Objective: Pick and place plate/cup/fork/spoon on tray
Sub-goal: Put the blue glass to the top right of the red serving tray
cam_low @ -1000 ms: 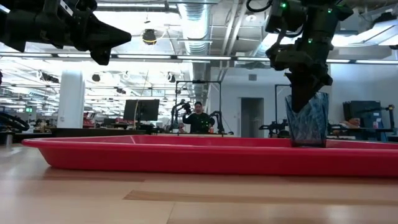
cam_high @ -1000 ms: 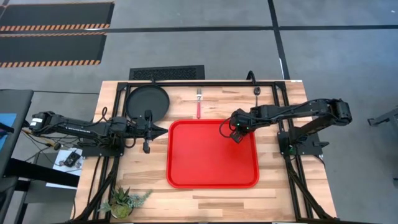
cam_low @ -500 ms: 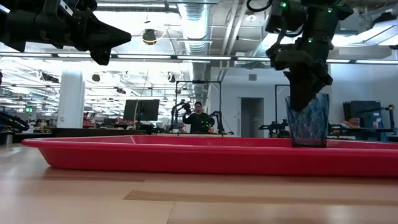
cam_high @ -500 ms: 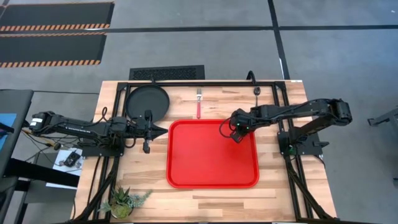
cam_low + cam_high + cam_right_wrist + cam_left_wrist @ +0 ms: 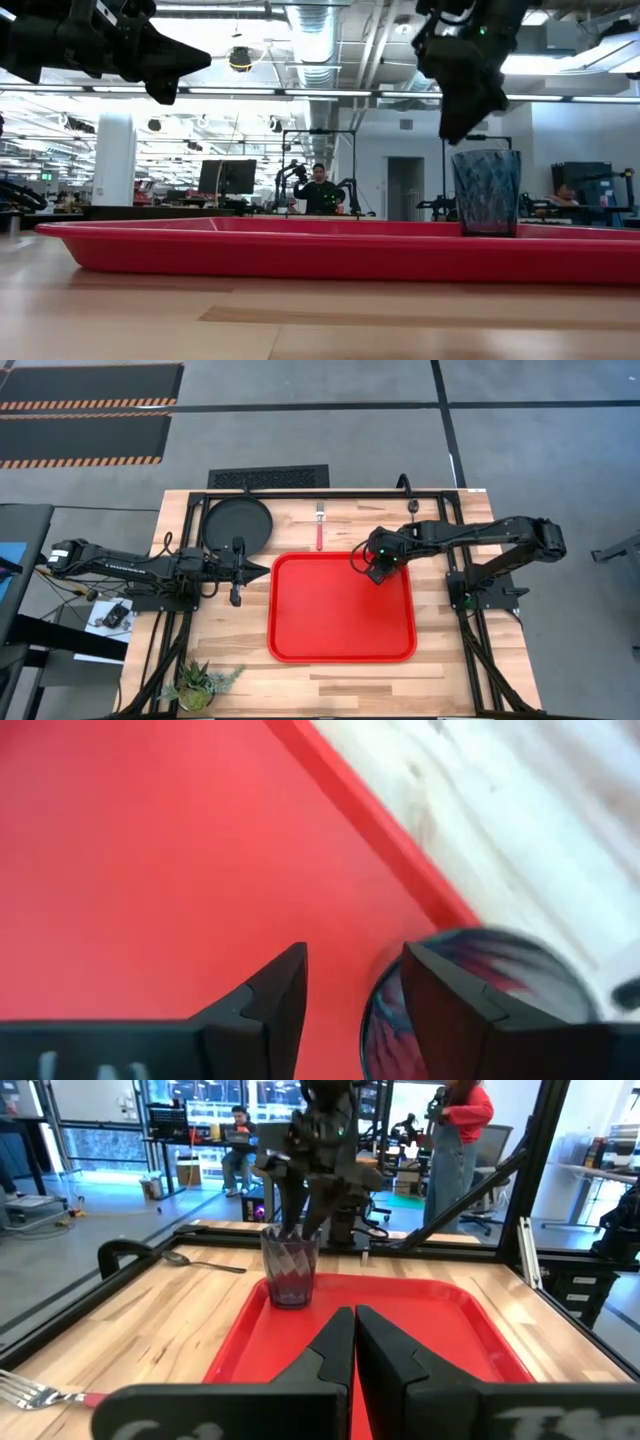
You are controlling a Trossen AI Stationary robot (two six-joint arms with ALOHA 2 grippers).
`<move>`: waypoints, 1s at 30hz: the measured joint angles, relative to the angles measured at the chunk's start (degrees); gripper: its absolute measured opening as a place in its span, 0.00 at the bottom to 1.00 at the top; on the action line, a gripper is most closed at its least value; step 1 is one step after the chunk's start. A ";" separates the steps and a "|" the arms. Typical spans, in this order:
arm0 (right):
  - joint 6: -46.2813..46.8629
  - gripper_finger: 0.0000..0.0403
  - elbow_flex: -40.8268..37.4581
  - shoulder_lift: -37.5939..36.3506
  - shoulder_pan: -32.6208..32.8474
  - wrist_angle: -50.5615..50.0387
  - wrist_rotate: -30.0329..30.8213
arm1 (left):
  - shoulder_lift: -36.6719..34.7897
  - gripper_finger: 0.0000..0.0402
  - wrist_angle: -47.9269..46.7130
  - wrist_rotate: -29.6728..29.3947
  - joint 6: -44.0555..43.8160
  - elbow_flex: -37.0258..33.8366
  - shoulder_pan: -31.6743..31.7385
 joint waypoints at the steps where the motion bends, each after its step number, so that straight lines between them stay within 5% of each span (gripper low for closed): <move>1: -0.38 0.44 0.77 0.00 0.00 -0.41 0.42 | -0.01 0.00 -0.02 0.06 0.02 0.00 0.00; 8: -2.14 0.33 4.19 -0.04 0.00 -7.71 1.59 | -0.02 0.00 -0.02 0.04 -0.11 0.00 -0.01; 16: 0.09 0.03 2.64 1.29 -0.93 -15.38 1.46 | 0.00 0.00 -0.15 0.04 -0.17 0.00 0.01; 30: 0.02 0.01 -3.13 2.29 -4.15 -13.92 -1.19 | 0.00 0.00 -0.29 -0.04 -0.26 0.00 -0.01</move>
